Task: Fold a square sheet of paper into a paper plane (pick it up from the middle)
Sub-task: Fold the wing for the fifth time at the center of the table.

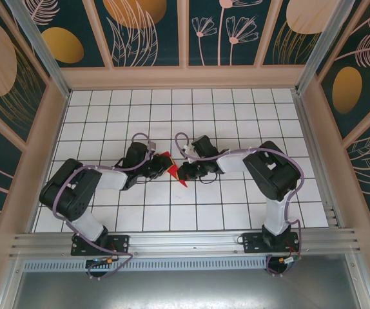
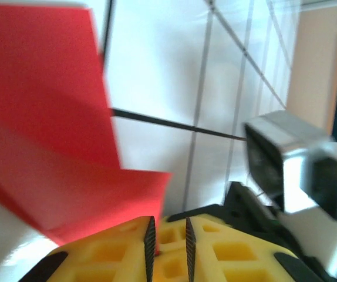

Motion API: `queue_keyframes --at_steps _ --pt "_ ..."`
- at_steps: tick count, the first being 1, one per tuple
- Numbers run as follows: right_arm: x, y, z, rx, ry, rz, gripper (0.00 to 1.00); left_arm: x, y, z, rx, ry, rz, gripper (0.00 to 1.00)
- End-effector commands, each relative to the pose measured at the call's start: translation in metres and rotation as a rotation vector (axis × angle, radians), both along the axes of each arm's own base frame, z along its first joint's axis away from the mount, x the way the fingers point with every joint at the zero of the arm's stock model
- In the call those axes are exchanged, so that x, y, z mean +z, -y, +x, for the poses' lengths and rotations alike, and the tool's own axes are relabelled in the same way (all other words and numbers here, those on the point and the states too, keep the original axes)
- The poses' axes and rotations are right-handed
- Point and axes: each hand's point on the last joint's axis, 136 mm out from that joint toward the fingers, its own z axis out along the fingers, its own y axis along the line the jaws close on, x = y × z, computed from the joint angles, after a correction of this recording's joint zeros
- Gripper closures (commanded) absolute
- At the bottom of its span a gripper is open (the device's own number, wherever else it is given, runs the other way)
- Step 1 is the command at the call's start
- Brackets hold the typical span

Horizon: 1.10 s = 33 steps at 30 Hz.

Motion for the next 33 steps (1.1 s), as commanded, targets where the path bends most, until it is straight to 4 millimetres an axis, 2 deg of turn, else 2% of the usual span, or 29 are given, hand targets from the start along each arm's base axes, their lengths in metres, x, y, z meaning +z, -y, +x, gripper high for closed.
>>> queue_keyframes --at_steps 1,9,13,15,16,19,22,25,28,33 --pt "-0.029 0.012 -0.013 -0.016 -0.092 -0.048 0.94 0.014 0.004 -0.002 -0.026 0.062 -0.022 0.75" --pt "-0.034 0.015 -0.015 -0.018 -0.104 -0.066 0.95 -0.007 0.014 -0.011 -0.048 0.009 0.007 0.76" --pt "-0.034 0.016 -0.016 -0.018 -0.109 -0.070 0.95 -0.023 0.011 -0.011 -0.029 -0.033 0.048 0.79" --pt "-0.035 0.016 -0.016 -0.020 -0.108 -0.071 0.95 -0.025 0.010 -0.011 -0.026 -0.041 0.053 0.80" --pt "-0.034 0.015 -0.016 -0.019 -0.109 -0.070 0.95 -0.037 0.008 -0.014 -0.023 -0.072 0.071 0.80" --pt "-0.033 0.015 -0.016 -0.019 -0.110 -0.067 0.94 -0.047 0.005 -0.016 -0.016 -0.102 0.097 0.82" --pt "-0.027 0.014 -0.015 -0.021 -0.108 -0.055 0.93 -0.060 -0.002 -0.019 0.004 -0.148 0.151 0.82" --pt "-0.013 0.010 -0.013 -0.021 -0.099 -0.023 0.90 -0.070 -0.008 -0.022 0.010 -0.177 0.192 0.82" --pt "-0.003 0.010 -0.012 -0.021 -0.092 -0.010 0.84 -0.073 -0.010 -0.025 0.011 -0.187 0.196 0.82" --pt "0.003 0.014 -0.016 -0.028 -0.100 -0.006 0.82 -0.073 -0.011 -0.026 0.010 -0.183 0.202 0.82"
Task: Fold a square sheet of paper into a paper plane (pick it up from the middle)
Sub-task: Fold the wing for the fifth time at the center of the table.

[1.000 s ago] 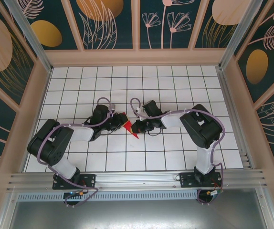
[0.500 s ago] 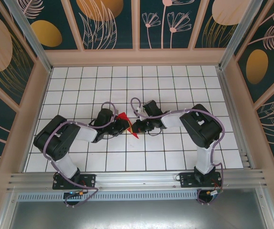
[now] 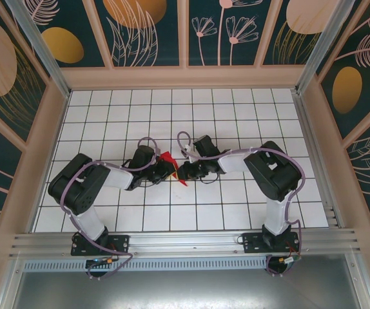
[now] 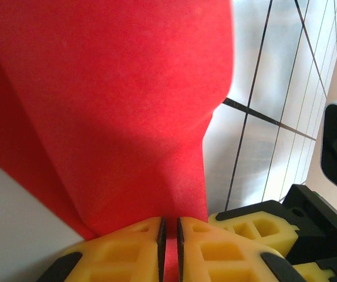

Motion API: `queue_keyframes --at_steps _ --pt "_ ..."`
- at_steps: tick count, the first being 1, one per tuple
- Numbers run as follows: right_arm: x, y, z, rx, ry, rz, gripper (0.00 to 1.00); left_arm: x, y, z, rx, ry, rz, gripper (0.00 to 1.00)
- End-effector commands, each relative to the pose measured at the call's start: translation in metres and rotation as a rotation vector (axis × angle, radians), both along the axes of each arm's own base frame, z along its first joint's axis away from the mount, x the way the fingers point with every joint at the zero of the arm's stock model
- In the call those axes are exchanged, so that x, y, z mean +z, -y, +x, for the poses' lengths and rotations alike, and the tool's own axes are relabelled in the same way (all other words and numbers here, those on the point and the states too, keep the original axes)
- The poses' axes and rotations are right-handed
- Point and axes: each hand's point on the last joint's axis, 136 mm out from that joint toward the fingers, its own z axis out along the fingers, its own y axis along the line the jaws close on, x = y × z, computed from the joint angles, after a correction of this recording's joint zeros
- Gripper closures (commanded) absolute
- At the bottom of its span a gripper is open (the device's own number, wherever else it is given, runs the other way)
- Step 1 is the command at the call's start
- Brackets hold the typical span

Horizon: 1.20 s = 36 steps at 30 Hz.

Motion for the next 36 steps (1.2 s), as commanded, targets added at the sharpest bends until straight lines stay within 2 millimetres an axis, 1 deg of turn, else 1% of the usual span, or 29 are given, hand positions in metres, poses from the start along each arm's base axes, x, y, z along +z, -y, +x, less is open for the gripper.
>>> queue_keyframes --at_steps 1,7,9,12,15,17,22,24,30,32,34,36 --pt "-0.001 0.013 -0.013 -0.010 -0.055 -0.031 0.82 -0.032 -0.018 -0.012 0.025 -0.076 0.117 0.82" --pt "-0.004 0.020 -0.020 -0.019 -0.071 -0.042 0.83 -0.032 -0.018 -0.013 0.022 -0.076 0.119 0.82" --pt "-0.009 0.021 -0.022 -0.022 -0.080 -0.047 0.85 -0.032 -0.018 -0.013 0.023 -0.074 0.119 0.83" --pt "-0.019 0.023 -0.024 -0.018 -0.098 -0.063 0.91 -0.032 -0.019 -0.013 0.026 -0.078 0.122 0.83" --pt "-0.030 0.025 -0.025 -0.017 -0.116 -0.083 0.93 -0.033 -0.020 -0.013 0.028 -0.080 0.125 0.83" --pt "-0.028 0.024 -0.024 -0.016 -0.114 -0.082 0.93 -0.033 -0.020 -0.013 0.029 -0.080 0.125 0.83" --pt "-0.004 0.021 -0.019 -0.014 -0.070 -0.049 0.87 -0.034 -0.021 -0.014 0.028 -0.084 0.131 0.83" --pt "0.000 0.022 -0.019 -0.015 -0.065 -0.047 0.85 -0.034 -0.021 -0.015 0.026 -0.084 0.132 0.83" --pt "-0.003 0.027 -0.027 -0.018 -0.092 -0.049 0.85 -0.035 -0.022 -0.015 0.027 -0.083 0.136 0.83" --pt "-0.006 0.029 -0.030 -0.018 -0.100 -0.051 0.89 -0.036 -0.023 -0.016 0.028 -0.086 0.138 0.83" --pt "-0.013 0.031 -0.032 -0.022 -0.112 -0.066 0.92 -0.036 -0.023 -0.016 0.028 -0.085 0.138 0.83" --pt "-0.024 0.034 -0.034 -0.027 -0.124 -0.097 0.93 -0.036 -0.023 -0.016 0.029 -0.087 0.138 0.83"
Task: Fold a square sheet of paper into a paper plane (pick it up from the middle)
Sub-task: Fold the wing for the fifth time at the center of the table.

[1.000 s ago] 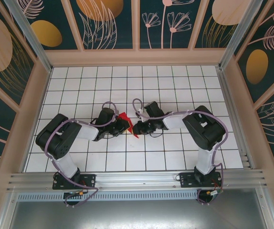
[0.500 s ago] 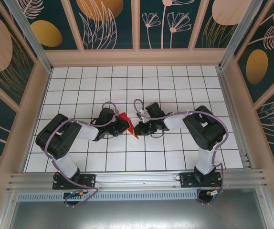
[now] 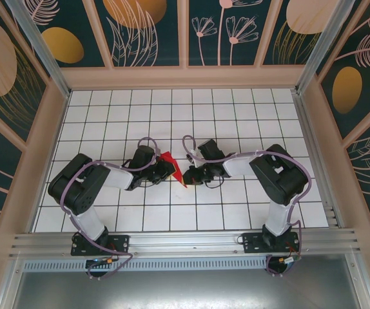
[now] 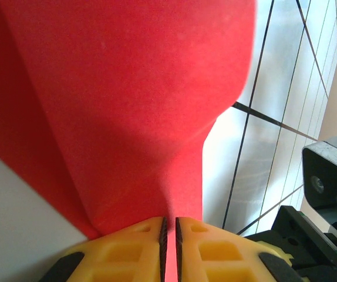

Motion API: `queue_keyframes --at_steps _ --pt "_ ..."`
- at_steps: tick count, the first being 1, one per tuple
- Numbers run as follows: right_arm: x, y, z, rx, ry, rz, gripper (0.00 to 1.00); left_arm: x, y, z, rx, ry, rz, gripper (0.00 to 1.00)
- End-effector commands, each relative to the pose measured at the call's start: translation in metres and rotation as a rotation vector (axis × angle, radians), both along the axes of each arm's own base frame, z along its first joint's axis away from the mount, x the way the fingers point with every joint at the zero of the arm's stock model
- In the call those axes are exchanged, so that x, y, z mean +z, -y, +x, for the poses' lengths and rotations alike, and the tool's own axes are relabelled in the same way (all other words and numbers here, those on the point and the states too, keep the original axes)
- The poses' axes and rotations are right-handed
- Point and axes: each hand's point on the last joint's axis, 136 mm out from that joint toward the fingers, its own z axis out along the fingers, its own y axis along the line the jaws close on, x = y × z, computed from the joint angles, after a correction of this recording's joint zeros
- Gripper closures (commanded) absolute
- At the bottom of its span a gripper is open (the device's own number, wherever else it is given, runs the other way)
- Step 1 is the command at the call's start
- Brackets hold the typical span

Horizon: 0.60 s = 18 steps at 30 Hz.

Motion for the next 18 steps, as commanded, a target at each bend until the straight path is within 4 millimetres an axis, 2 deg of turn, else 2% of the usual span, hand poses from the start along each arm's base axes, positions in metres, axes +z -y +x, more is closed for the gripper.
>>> queue_keyframes --at_steps 1,3,5,9,12,18 --pt "-0.023 0.014 -0.013 -0.011 -0.063 -0.076 0.93 -0.035 -0.022 -0.015 0.029 -0.086 0.132 0.83" --pt "-0.025 0.016 -0.011 -0.021 -0.062 -0.091 0.93 -0.035 -0.022 -0.015 0.030 -0.085 0.133 0.83" --pt "-0.018 0.015 -0.007 -0.033 -0.040 -0.083 0.89 -0.035 -0.023 -0.015 0.031 -0.084 0.134 0.83" --pt "0.017 0.013 0.006 -0.067 0.067 -0.041 0.78 -0.035 -0.023 -0.016 0.030 -0.084 0.135 0.83" --pt "0.035 0.013 0.013 -0.101 0.108 -0.020 0.72 -0.035 -0.023 -0.016 0.031 -0.081 0.133 0.83" --pt "0.053 -0.005 0.015 -0.110 0.084 0.079 0.81 -0.034 -0.024 -0.016 0.033 -0.079 0.132 0.83"
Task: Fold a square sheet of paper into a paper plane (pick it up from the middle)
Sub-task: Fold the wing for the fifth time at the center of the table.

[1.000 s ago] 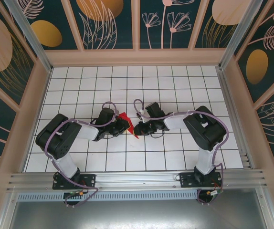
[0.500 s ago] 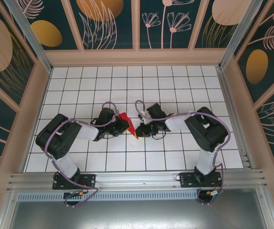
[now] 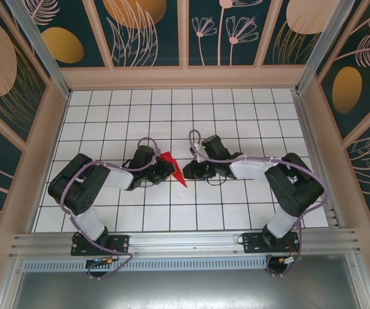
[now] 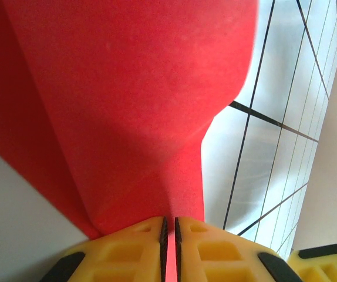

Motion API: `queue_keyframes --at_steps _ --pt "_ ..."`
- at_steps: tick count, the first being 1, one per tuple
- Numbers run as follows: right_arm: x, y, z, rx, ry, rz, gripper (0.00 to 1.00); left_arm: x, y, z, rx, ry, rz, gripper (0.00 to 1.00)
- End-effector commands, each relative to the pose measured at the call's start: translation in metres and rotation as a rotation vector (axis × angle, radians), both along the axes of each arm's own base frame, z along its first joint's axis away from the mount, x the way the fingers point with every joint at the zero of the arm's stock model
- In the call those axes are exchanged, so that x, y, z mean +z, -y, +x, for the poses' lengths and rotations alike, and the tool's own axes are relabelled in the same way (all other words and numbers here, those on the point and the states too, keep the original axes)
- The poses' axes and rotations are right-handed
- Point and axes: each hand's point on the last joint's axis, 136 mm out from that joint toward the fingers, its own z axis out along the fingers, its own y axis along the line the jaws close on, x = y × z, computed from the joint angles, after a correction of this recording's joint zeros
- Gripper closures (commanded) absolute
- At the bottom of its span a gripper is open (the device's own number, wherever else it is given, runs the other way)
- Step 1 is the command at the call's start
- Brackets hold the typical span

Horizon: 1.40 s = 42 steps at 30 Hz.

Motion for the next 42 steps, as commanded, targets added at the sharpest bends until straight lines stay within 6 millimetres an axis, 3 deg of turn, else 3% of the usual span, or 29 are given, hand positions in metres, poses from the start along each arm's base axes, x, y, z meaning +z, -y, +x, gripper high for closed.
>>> queue_keyframes --at_steps 1,6,17,26,35,42 --pt "0.007 -0.010 0.002 -0.010 -0.017 0.038 0.83 -0.034 -0.023 -0.017 0.030 -0.081 0.130 0.83" --pt "-0.004 -0.019 0.007 -0.004 -0.036 0.016 0.92 -0.034 -0.024 -0.017 0.032 -0.082 0.131 0.84" --pt "-0.025 -0.034 0.004 0.047 -0.068 -0.033 0.95 -0.036 -0.025 -0.016 0.043 -0.094 0.138 0.84" --pt "-0.051 -0.015 -0.006 0.057 -0.090 -0.137 0.95 -0.043 -0.031 -0.018 0.075 -0.123 0.167 0.87" --pt "-0.062 -0.005 -0.018 0.079 -0.118 -0.181 0.96 -0.048 -0.036 -0.019 0.092 -0.142 0.192 0.89" --pt "-0.072 0.009 -0.035 0.103 -0.153 -0.213 0.96 -0.053 -0.043 -0.023 0.103 -0.154 0.229 0.97"
